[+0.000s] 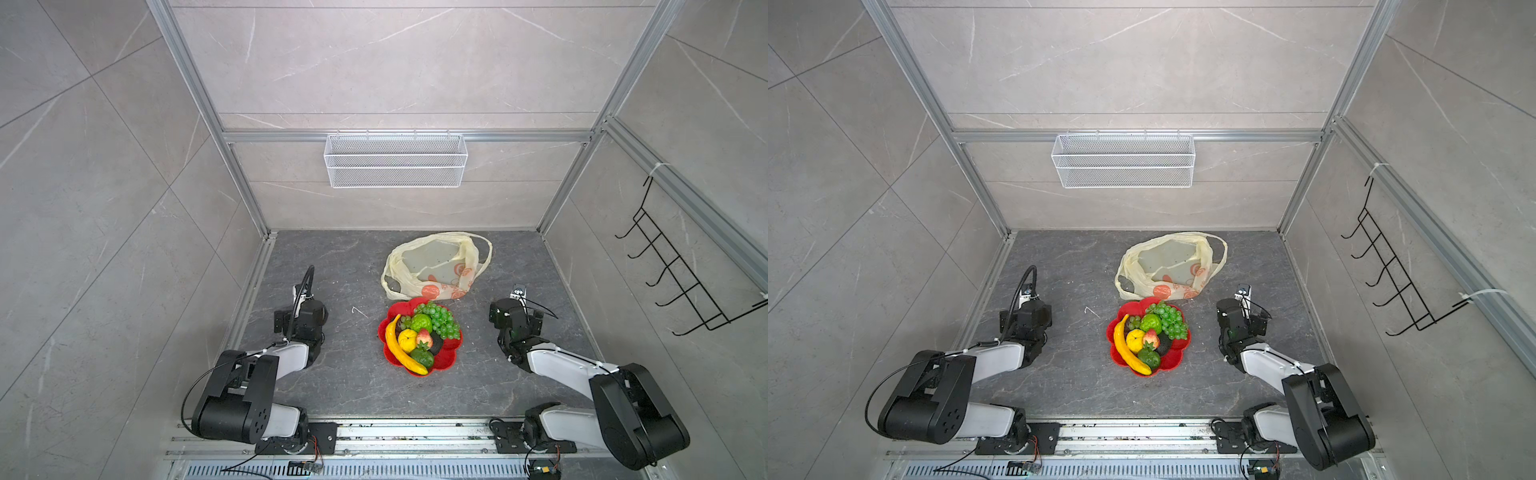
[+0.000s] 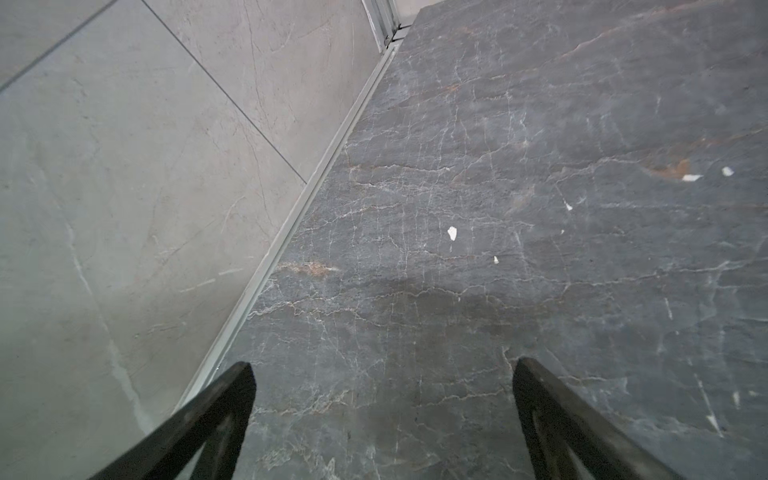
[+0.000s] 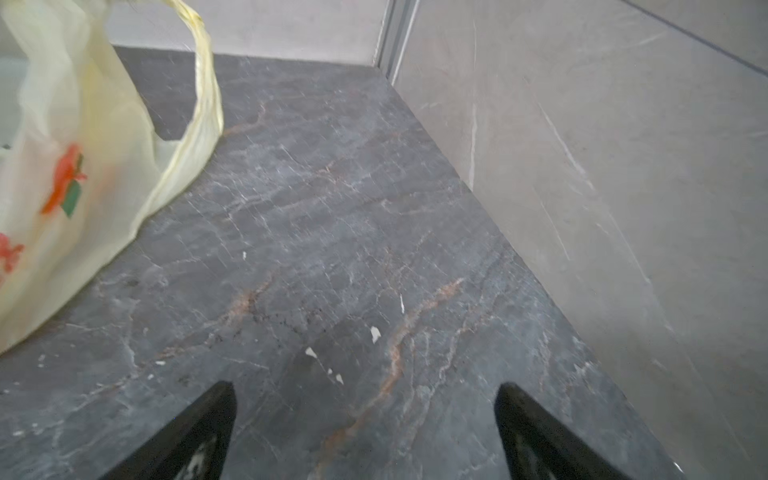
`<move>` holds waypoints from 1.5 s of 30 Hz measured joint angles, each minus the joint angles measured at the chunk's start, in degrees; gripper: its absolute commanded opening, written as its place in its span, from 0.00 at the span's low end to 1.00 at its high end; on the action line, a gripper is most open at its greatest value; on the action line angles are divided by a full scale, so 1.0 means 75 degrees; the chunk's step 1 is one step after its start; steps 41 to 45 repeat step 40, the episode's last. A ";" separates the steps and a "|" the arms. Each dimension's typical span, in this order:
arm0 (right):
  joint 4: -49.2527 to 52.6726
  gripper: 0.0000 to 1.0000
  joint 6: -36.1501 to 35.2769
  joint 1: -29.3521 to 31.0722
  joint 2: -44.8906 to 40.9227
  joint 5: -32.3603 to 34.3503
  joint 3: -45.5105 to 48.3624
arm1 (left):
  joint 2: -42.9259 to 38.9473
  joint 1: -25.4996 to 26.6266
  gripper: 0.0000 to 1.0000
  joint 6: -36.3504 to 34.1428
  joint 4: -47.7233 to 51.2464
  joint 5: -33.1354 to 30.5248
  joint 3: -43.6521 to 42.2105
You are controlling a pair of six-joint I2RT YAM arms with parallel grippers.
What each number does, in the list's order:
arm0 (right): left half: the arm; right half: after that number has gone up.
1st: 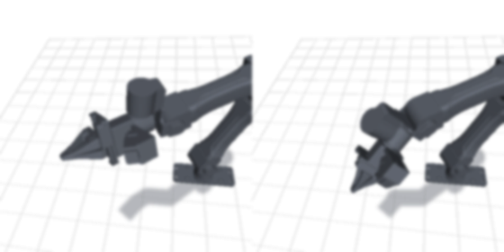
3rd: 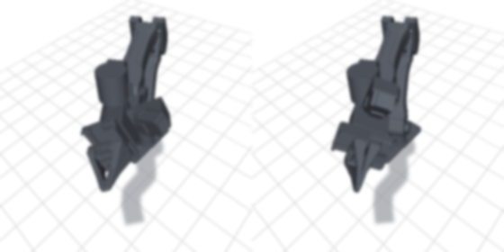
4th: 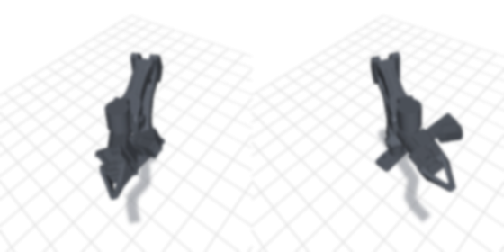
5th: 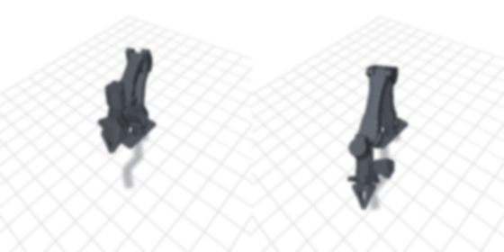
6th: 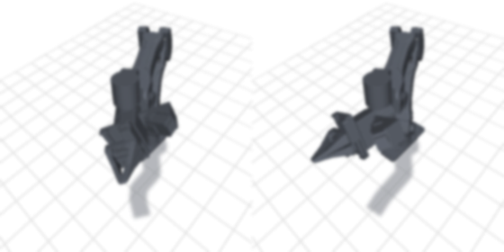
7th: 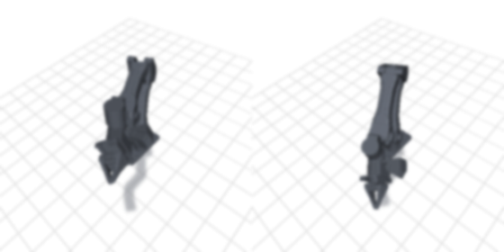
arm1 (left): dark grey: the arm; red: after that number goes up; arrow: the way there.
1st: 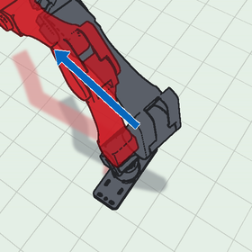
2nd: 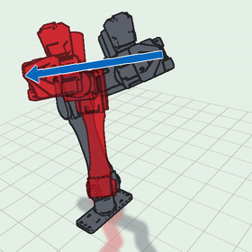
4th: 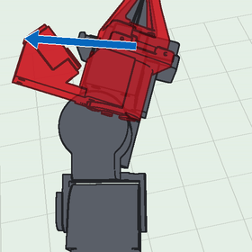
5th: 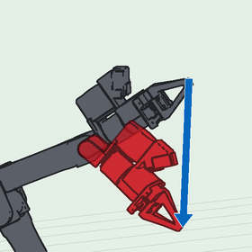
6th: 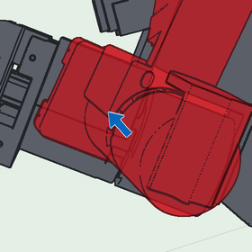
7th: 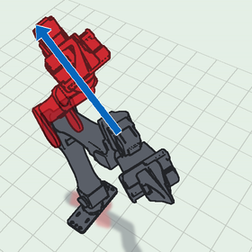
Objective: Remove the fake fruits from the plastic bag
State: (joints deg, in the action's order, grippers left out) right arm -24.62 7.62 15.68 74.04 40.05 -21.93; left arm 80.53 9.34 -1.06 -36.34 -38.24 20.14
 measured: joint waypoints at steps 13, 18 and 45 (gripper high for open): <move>-0.3185 1.00 -0.1026 -0.0787 0.0854 -0.2914 0.0697 | 0.0778 -0.1367 1.00 0.0143 -0.1364 0.3124 -0.0114; -0.3453 1.00 -0.0912 -0.1338 0.1545 -0.3669 0.0519 | 0.0778 -0.1378 1.00 0.0149 -0.1378 0.3439 -0.0117; -0.3555 1.00 -0.0790 -0.1530 0.1664 -0.4074 0.0449 | 0.0778 -0.1378 1.00 0.0149 -0.1384 0.3579 -0.0117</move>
